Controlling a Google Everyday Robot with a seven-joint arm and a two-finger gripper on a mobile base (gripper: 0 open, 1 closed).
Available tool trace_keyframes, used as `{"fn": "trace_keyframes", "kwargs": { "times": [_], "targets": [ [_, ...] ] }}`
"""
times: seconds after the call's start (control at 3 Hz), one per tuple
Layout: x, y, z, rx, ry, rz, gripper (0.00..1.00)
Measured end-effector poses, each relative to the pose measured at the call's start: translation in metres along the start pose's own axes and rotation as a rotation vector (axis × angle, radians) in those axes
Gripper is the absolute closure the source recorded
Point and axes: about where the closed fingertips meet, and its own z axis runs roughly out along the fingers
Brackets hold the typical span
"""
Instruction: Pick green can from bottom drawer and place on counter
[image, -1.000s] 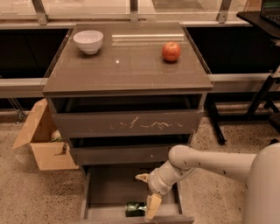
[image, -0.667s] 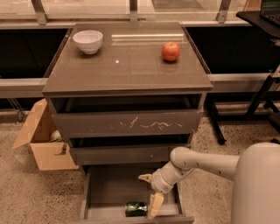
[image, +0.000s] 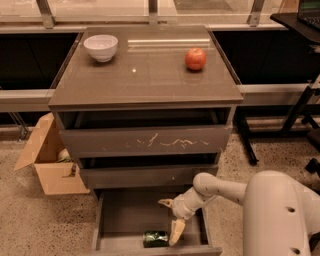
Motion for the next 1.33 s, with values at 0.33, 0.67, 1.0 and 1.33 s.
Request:
{"fn": "trace_keyframes", "kwargs": {
  "times": [0.33, 0.67, 1.0, 1.33],
  "targets": [
    [0.026, -0.026, 0.025, 0.057, 0.006, -0.008, 0.00],
    [0.048, -0.047, 0.054, 0.109, 0.012, 0.002, 0.00],
    [0.048, -0.047, 0.055, 0.109, 0.012, 0.002, 0.00],
    [0.054, -0.055, 0.072, 0.150, 0.025, -0.005, 0.00]
  ]
}}
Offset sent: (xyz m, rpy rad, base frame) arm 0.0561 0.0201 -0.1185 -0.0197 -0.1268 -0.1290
